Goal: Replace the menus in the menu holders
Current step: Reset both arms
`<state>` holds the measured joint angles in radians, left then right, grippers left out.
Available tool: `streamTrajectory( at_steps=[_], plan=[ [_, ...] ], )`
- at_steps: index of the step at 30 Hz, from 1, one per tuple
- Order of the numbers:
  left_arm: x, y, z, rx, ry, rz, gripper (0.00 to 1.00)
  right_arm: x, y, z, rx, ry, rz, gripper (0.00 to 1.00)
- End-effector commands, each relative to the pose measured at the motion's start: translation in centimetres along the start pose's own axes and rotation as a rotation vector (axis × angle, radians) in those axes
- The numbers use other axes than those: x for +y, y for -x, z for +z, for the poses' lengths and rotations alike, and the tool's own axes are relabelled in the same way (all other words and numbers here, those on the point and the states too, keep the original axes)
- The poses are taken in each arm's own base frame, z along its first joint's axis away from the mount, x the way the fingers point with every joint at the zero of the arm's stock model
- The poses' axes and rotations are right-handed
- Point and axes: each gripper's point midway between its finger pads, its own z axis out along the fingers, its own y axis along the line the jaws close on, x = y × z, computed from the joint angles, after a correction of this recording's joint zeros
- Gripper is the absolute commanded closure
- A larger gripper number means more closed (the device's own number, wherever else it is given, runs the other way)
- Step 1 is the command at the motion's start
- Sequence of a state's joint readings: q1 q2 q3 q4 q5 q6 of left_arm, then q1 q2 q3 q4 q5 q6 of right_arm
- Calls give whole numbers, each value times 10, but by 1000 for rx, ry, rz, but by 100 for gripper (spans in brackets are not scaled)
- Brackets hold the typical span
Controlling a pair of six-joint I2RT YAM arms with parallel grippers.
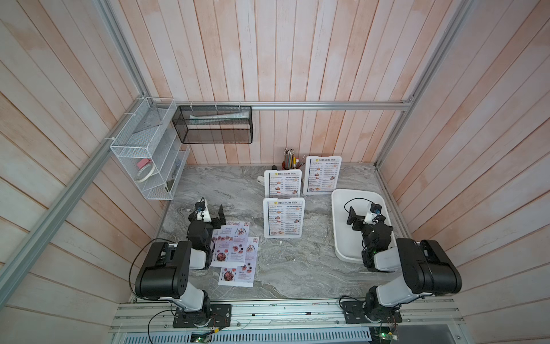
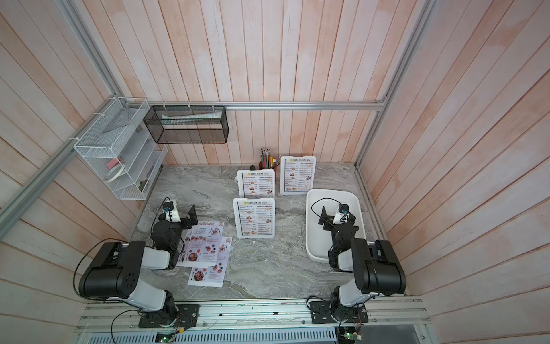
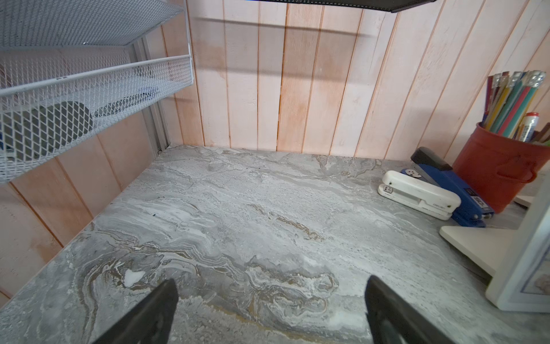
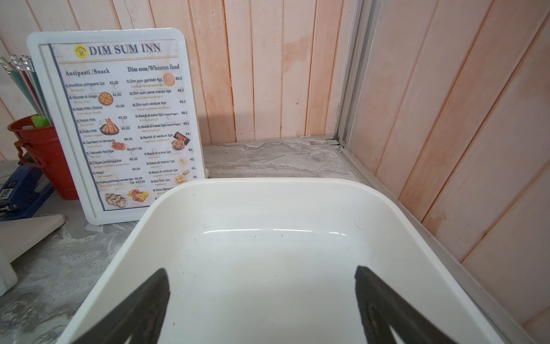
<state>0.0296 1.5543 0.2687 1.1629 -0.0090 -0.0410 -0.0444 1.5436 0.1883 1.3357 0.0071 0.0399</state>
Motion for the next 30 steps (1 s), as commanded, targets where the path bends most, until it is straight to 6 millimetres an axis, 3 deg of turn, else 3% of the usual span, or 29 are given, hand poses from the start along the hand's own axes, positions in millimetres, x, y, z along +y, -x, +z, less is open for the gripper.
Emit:
streamTrajectory(
  at_steps=[1, 3, 6, 7, 9, 10, 12, 19, 30],
  plan=[
    [1, 1, 0, -11, 10, 15, 0, -1, 8, -2, -45, -14, -8, 2],
    [1, 1, 0, -11, 10, 15, 0, 7, 4, 4, -8, 31, -41, 2],
    [1, 2, 0, -12, 10, 15, 0, 31, 11, -31, -95, 159, -108, 2],
    [1, 2, 0, -12, 9, 14, 0, 15, 15, -37, -123, 77, -65, 2],
    [0, 1, 0, -11, 9, 15, 0, -43, 15, -34, -142, -249, 104, 2],
    [1, 1, 0, -9, 10, 15, 0, -34, 16, -26, -135, -214, 69, 2],
    [1, 1, 0, -10, 10, 15, 0, 15, 7, -3, -43, 10, -99, 2],
    [1, 2, 0, -12, 12, 15, 0, -4, 7, -1, -44, -82, -29, 2],
    [1, 1, 0, -12, 10, 15, 0, -3, 6, 1, -30, -81, -33, 2]
  ],
)
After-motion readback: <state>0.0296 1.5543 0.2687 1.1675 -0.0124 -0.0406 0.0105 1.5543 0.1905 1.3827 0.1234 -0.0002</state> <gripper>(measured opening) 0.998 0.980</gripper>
